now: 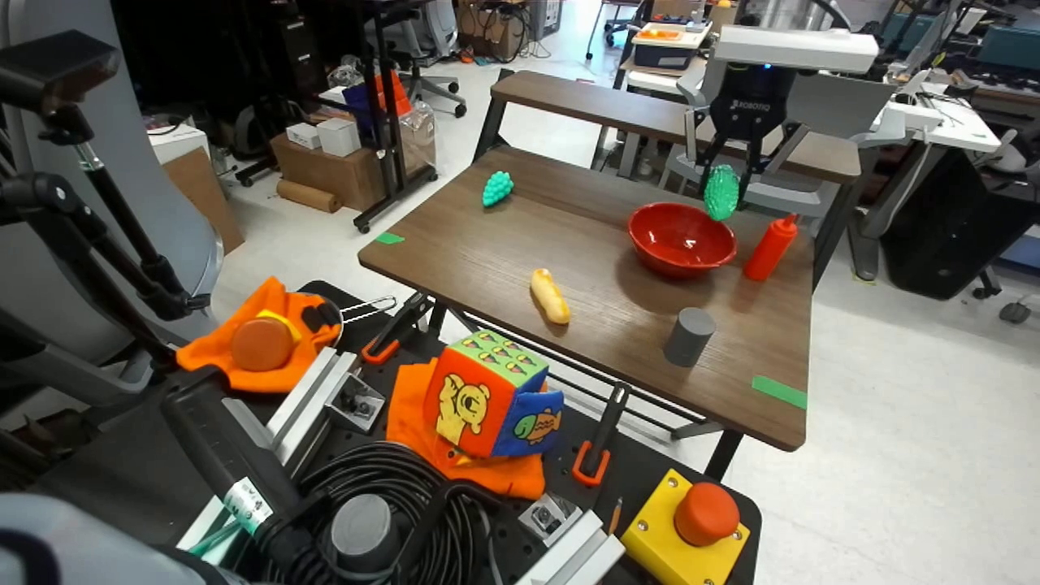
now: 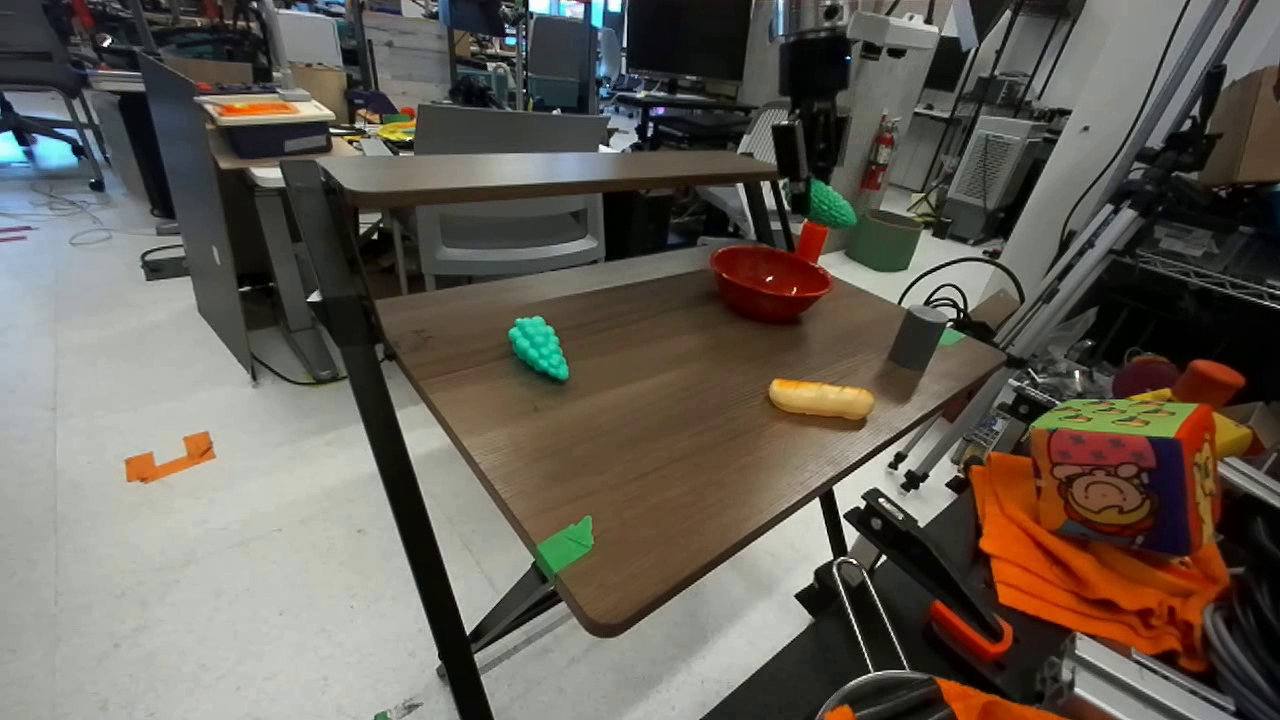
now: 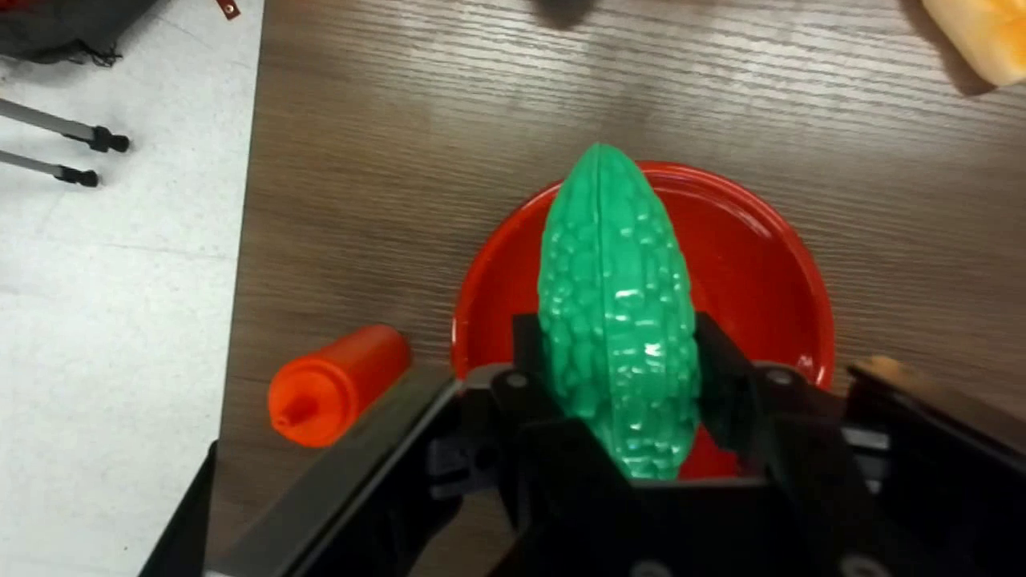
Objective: Put the green object in the red bowl
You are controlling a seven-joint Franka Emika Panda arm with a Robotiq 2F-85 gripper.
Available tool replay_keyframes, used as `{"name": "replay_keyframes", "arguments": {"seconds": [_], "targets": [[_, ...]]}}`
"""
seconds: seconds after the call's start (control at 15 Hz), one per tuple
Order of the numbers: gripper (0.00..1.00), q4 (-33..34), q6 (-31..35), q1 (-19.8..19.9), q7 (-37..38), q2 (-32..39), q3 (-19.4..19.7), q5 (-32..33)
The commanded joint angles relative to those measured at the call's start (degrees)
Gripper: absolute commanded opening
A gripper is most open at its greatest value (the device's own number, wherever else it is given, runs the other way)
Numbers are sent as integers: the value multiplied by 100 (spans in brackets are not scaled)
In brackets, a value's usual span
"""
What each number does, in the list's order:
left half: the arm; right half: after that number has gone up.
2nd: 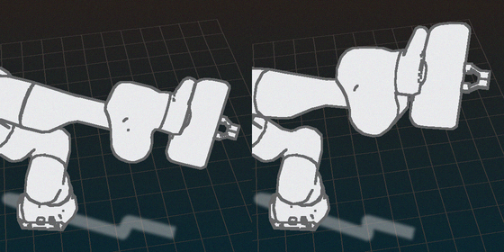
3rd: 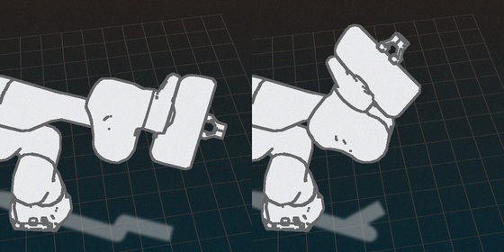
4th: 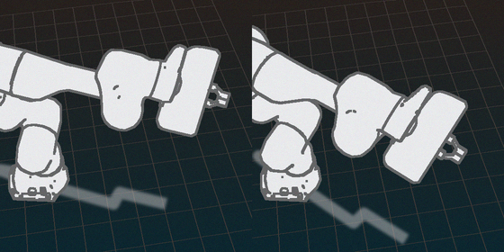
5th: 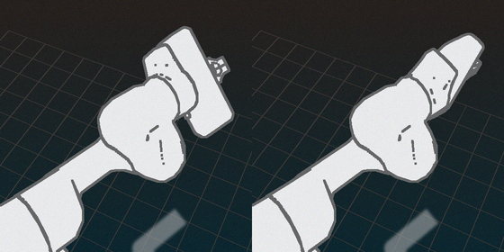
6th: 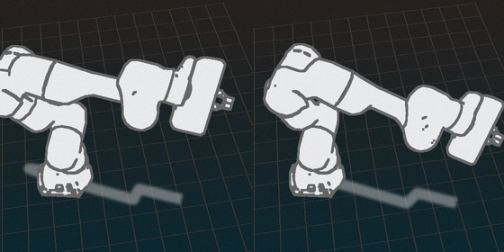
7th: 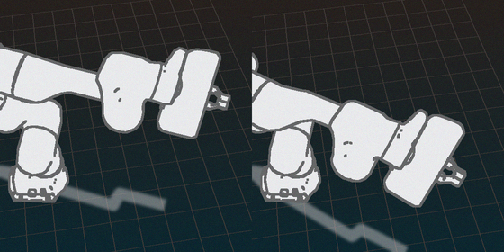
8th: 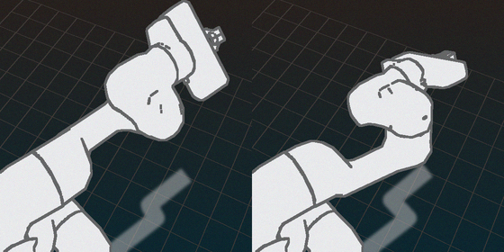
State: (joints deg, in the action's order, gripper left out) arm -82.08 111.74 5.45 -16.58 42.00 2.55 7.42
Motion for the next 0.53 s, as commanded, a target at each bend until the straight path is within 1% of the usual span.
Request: {"name": "replay_keyframes", "arguments": {"seconds": [0.0,0.13,0.47], "targets": [[21,408,-71,-223,120,389,-28,241],[21,610,-20,-353,259,634,12,352],[21,1090,506,-557,970,1370,201,683]]}}
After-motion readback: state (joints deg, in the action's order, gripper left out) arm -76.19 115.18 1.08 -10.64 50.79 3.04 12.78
